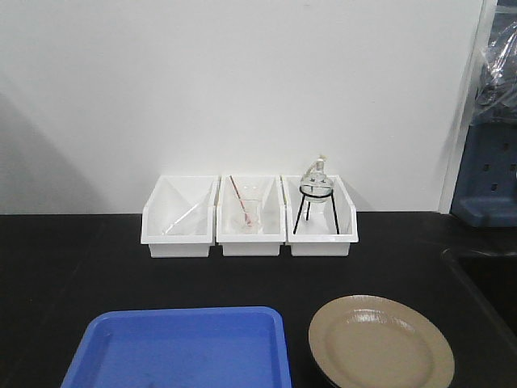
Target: Place disk in tray to left cabinet
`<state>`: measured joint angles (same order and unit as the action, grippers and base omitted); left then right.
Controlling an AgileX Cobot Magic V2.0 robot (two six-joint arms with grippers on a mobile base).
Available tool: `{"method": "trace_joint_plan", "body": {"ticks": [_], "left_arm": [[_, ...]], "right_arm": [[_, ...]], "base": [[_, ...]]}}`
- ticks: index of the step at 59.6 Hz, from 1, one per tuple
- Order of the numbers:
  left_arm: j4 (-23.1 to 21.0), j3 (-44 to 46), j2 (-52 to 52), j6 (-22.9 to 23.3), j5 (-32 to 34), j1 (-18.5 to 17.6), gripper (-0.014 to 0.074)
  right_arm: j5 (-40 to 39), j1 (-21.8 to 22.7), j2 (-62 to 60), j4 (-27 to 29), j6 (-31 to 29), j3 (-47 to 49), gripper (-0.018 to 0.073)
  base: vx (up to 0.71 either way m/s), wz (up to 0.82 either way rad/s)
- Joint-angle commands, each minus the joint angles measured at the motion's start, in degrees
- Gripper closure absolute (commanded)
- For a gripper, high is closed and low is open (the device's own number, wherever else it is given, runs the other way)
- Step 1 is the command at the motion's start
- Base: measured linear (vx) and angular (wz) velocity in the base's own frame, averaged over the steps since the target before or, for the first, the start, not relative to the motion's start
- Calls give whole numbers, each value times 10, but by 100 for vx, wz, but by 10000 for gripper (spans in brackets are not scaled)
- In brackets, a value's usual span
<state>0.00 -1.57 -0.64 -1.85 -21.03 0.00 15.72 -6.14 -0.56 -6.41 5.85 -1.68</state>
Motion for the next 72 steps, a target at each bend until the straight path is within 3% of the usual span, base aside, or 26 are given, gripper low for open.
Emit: {"method": "trace_joint_plan", "body": {"ticks": [1,30,39,44,62,72], "left_arm": [[-6,-8,-9,4,44,-2,603],[-6,-8,-9,4,44,-2,603],[43,-8,-9,-58,55,-2,603],[44,-8,-9,-75,54,-2,603],[56,-8,-9,-93,51,-2,603],[56,-8,-9,-98,100,-2,603]], "right_arm": [[-44,-1,-7,-7,-5,-12,568],[-44,-1,-7,-10,-6,-12,568],[-44,-1,-7,-22,-10,-12,568],[-44,-1,-7,-22,-10,-12,568],[-73,-1,-7,-22,-10,-12,568],[-91,-1,-7,-33,-11,-12,568]], "base": [[0,0],[0,0],[0,0],[0,0],[0,0],[0,0]]}}
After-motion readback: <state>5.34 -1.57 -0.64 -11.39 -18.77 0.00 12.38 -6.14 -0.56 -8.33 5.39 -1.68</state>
